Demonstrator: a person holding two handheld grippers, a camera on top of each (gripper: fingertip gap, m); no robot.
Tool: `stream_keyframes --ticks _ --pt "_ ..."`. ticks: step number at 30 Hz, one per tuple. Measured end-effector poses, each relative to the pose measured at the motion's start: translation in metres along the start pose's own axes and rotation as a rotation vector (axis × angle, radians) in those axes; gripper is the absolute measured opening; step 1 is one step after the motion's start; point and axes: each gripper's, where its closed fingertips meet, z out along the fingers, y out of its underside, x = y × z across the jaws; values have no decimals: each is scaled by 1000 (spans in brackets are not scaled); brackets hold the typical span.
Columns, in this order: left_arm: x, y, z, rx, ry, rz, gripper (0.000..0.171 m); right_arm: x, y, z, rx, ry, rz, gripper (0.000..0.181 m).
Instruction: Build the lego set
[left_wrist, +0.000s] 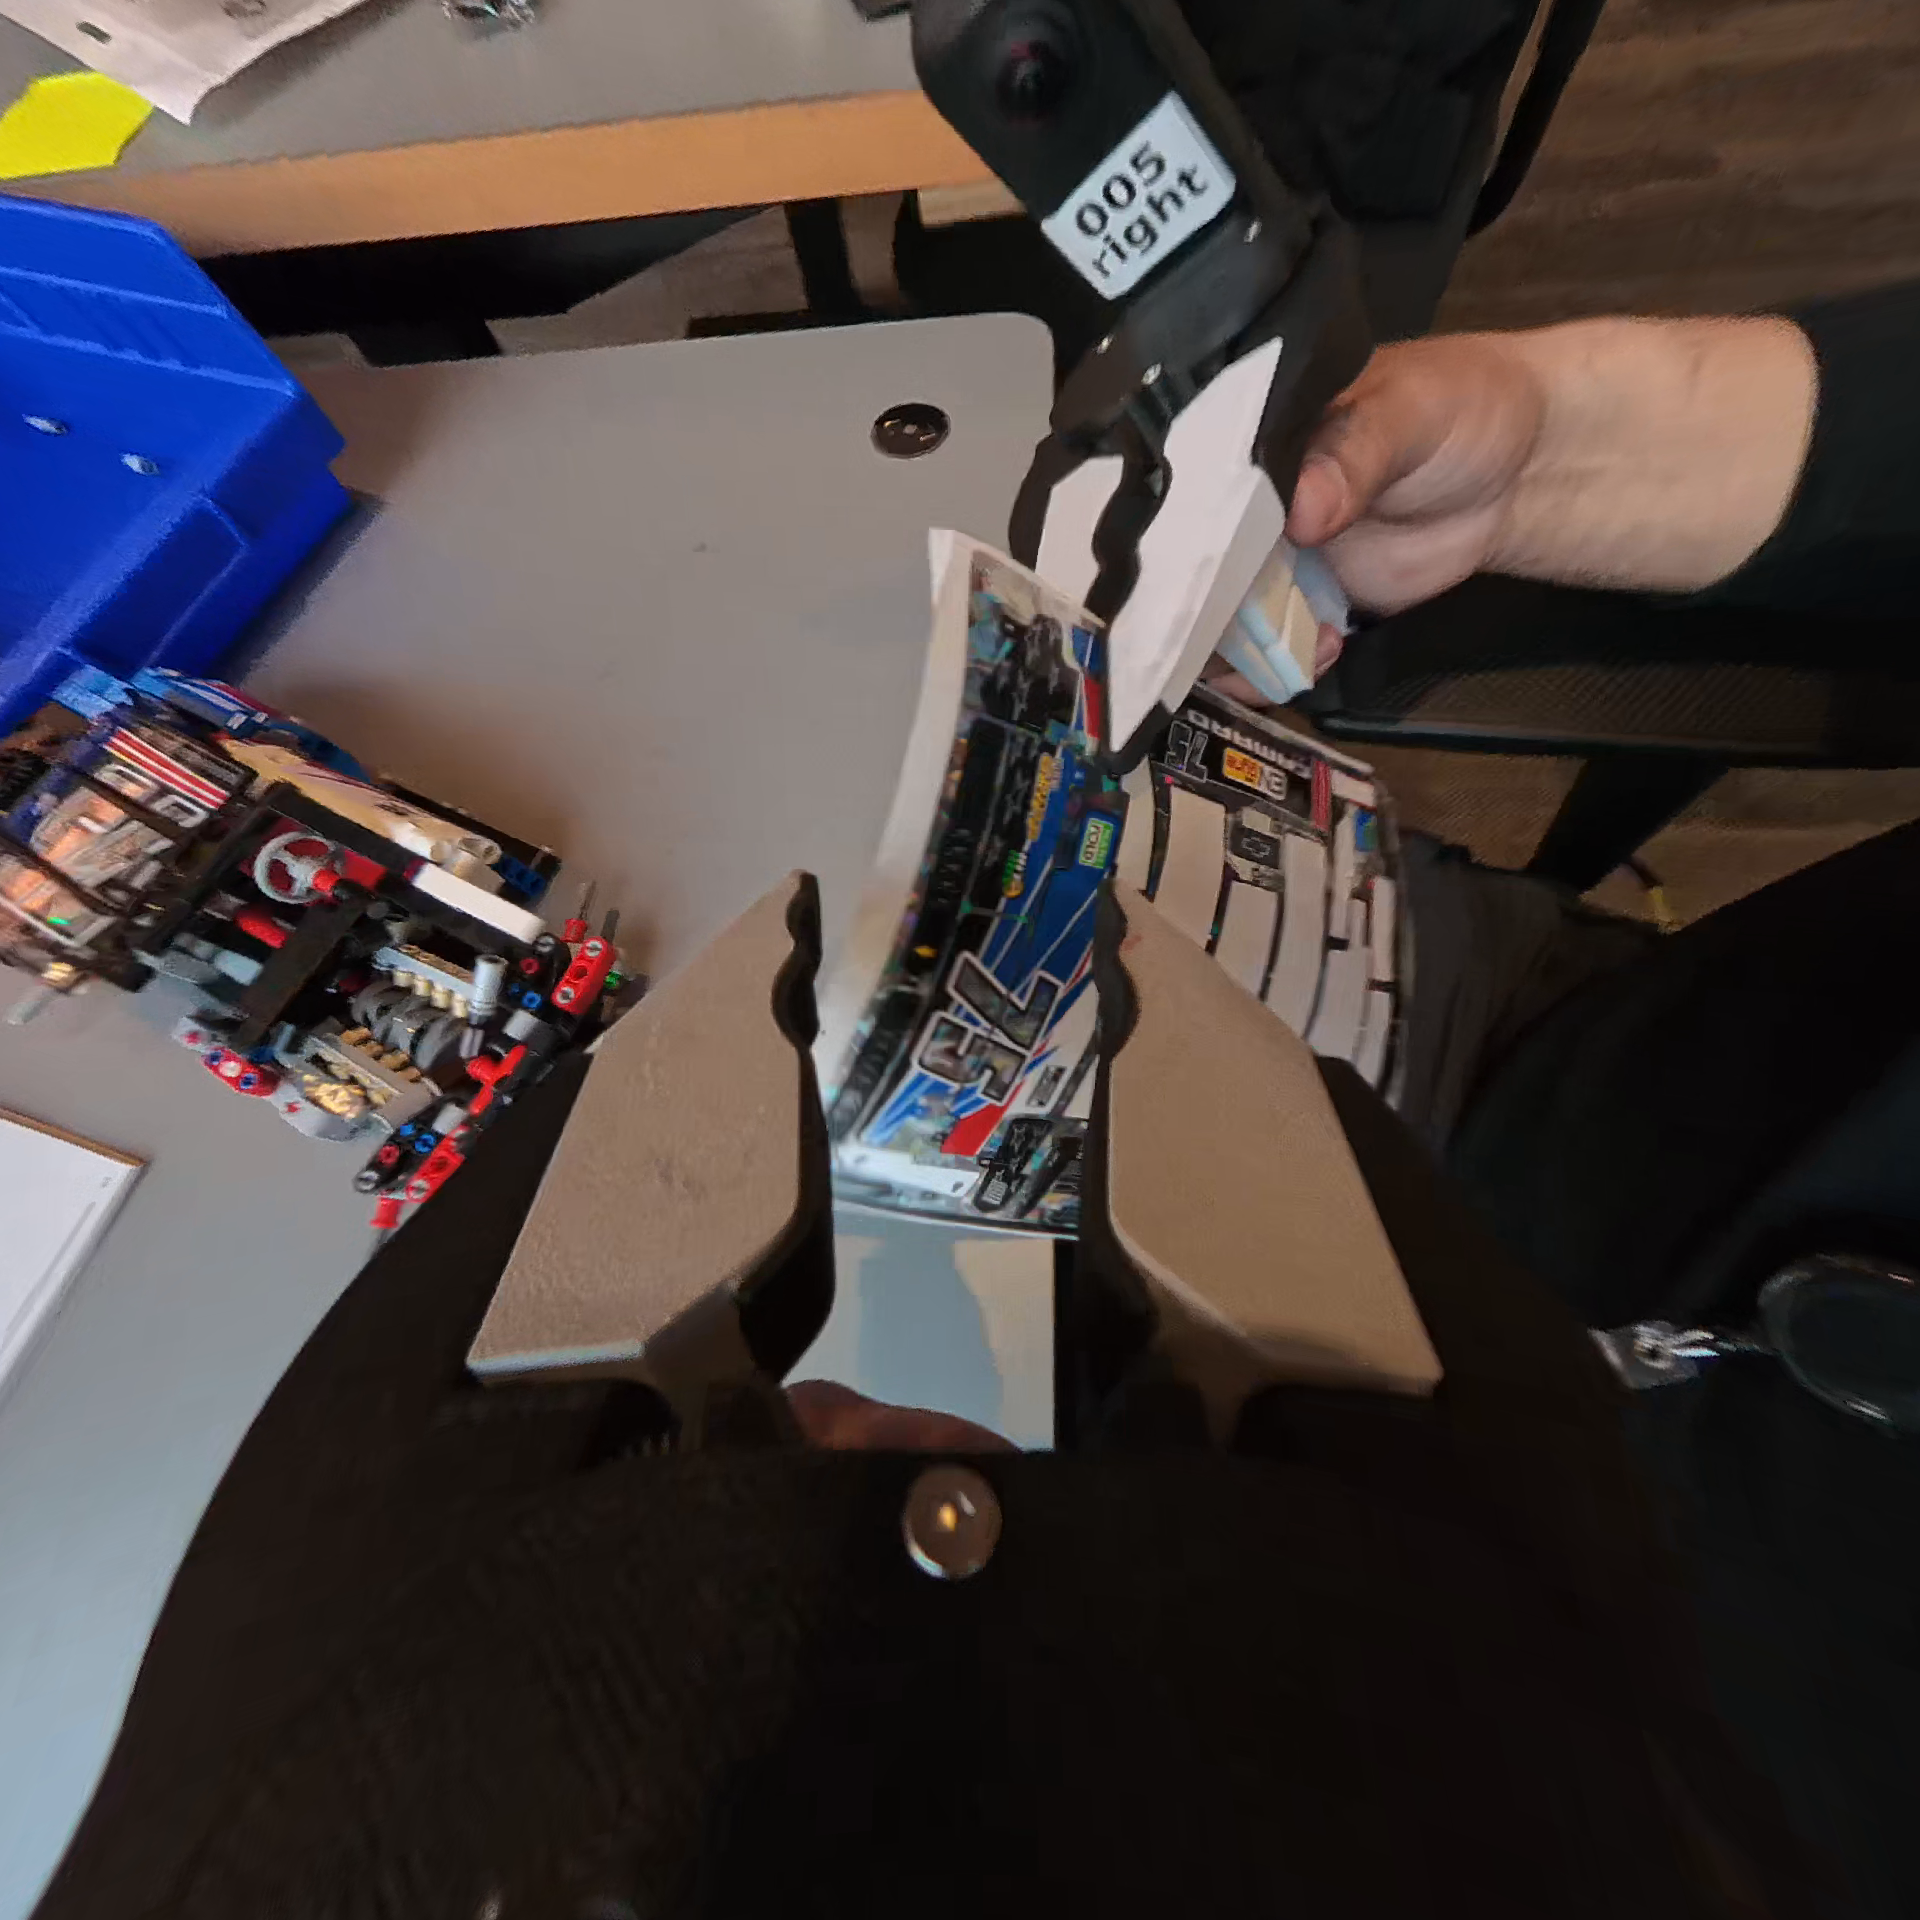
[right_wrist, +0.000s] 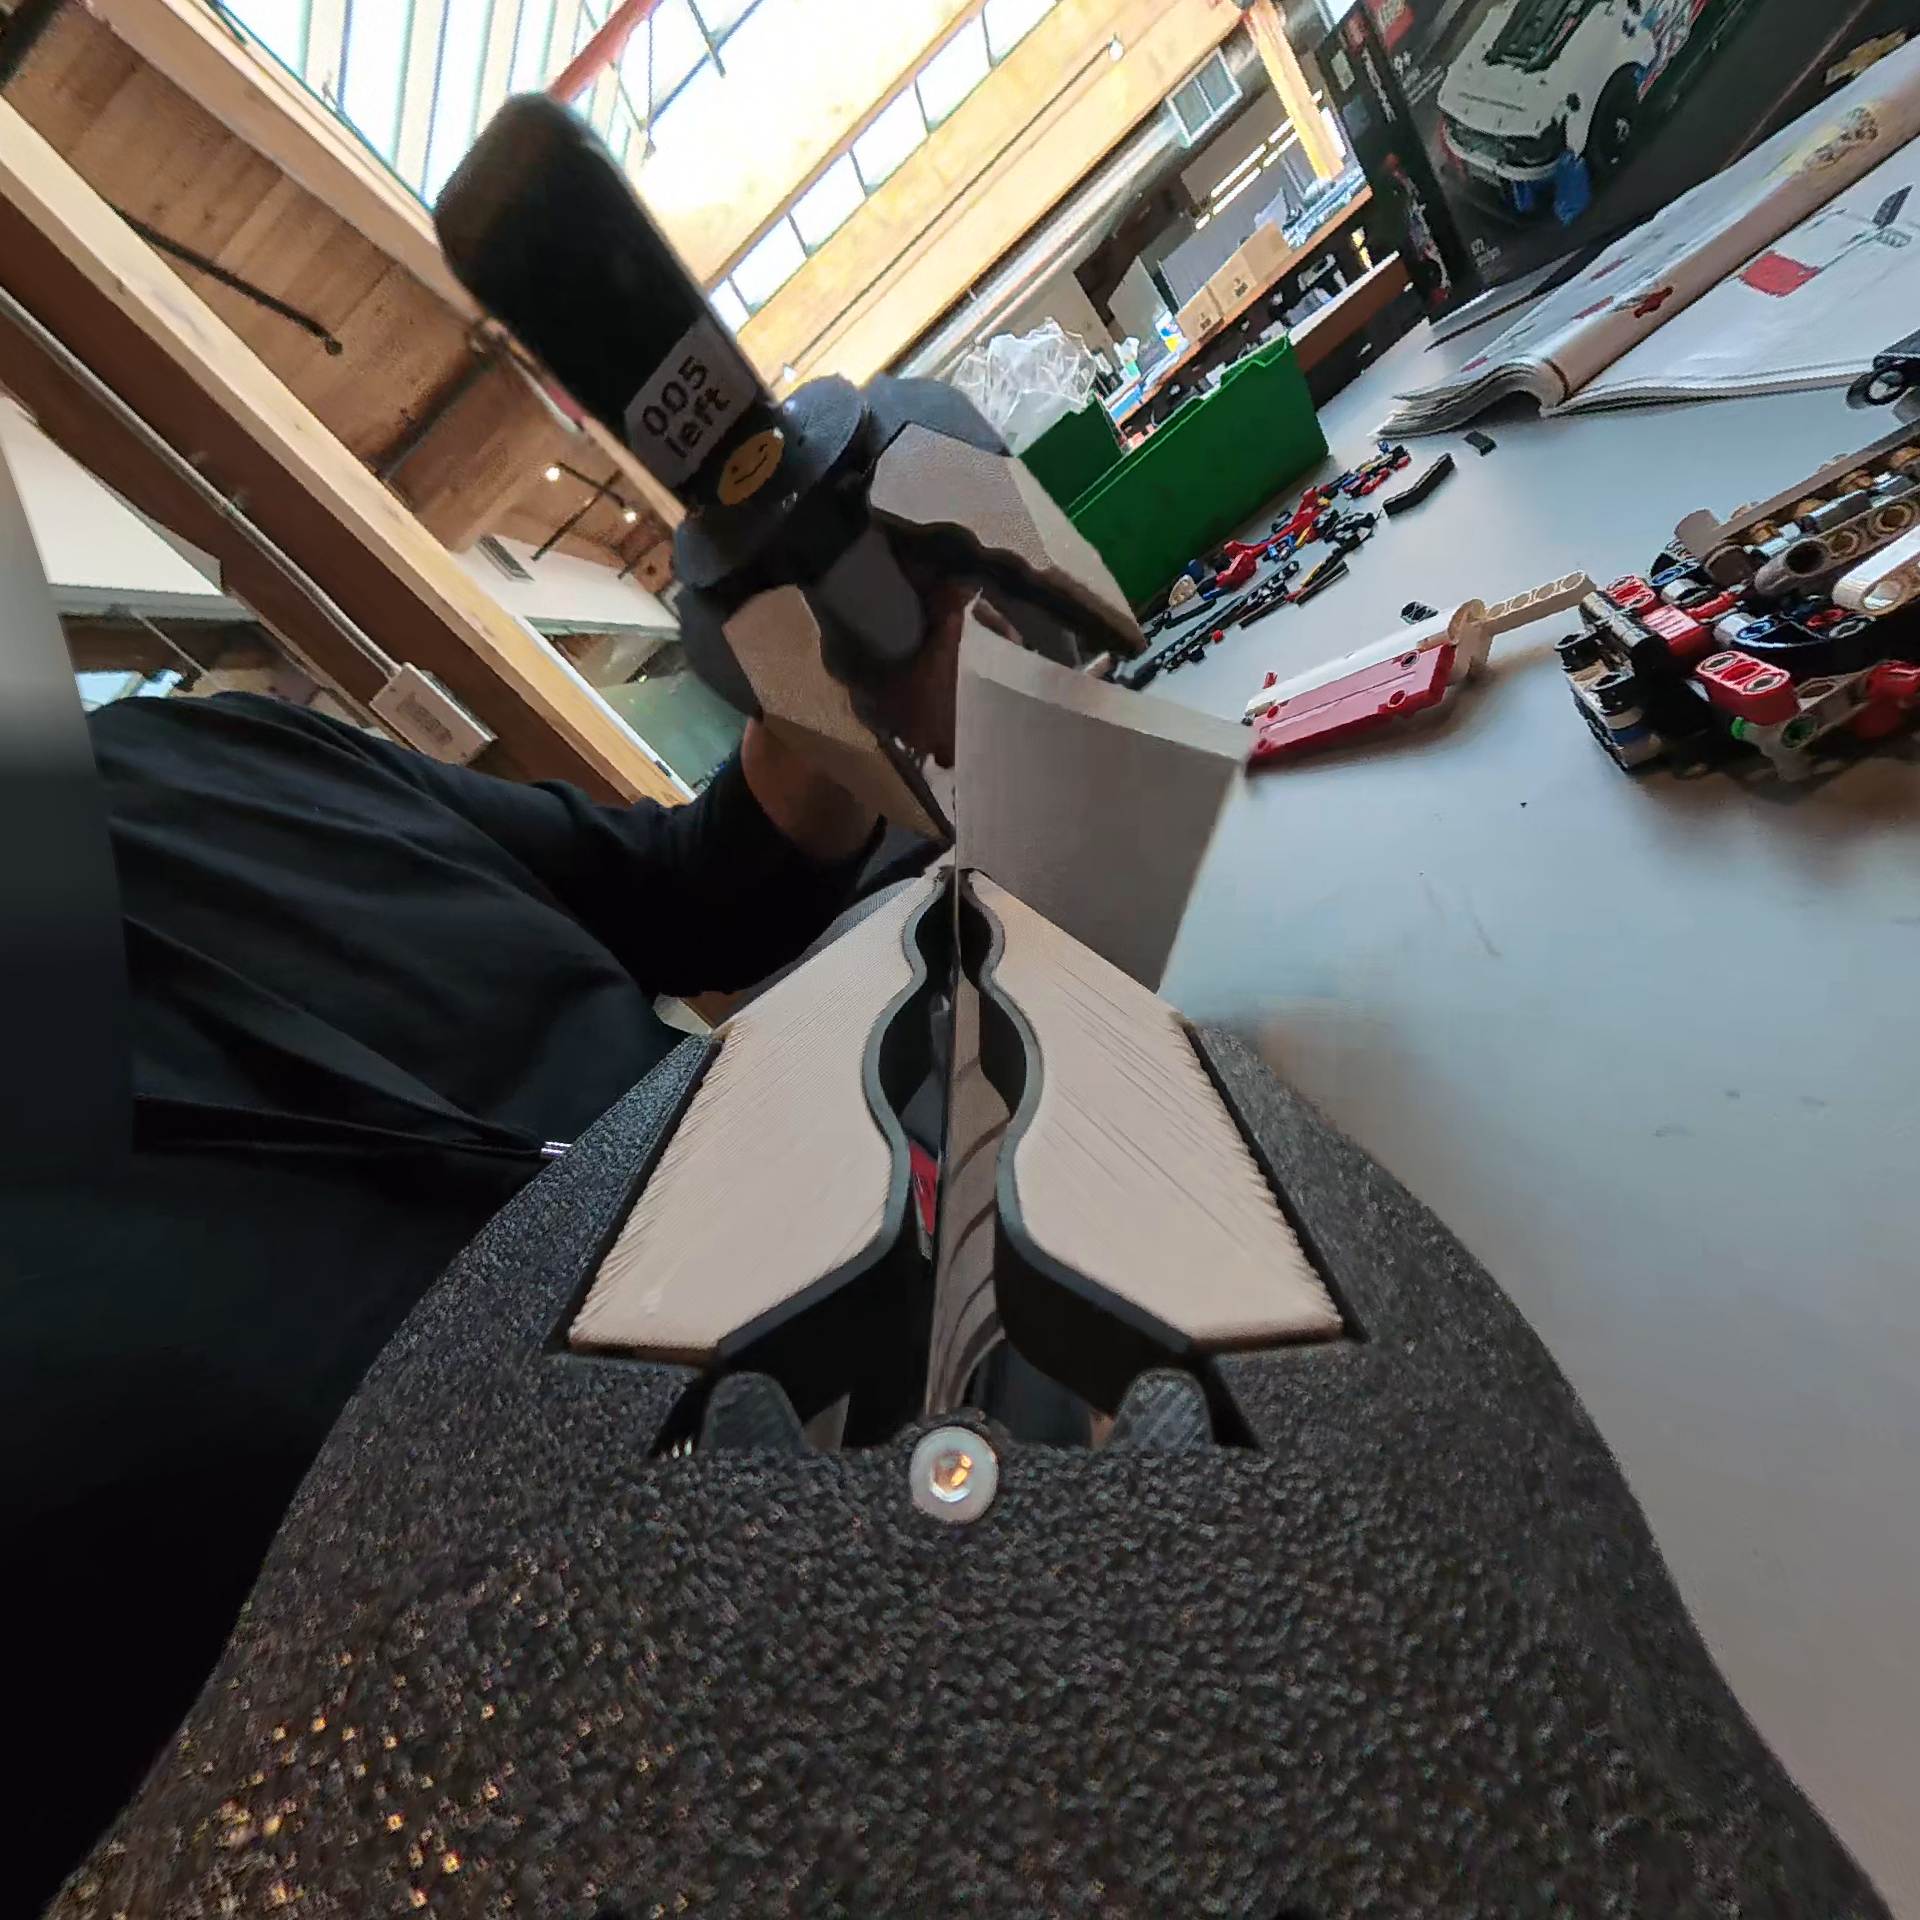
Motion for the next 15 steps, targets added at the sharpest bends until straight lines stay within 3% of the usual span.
stream_keyframes --ticks 3,5,9,15 --pt "1 2 -2 -18 121 -78 55 -5 -1 1 3 -29 -4 0" --pt "4 5 4 -36 207 -116 47 -5 2 3 -11 -29 -7 0" --pt "20 7 12 -66 376 -214 0 3 12 3 -73 35 -36 0" --pt "31 5 12 -94 511 -305 0 2 1 -6 -88 57 -54 17"
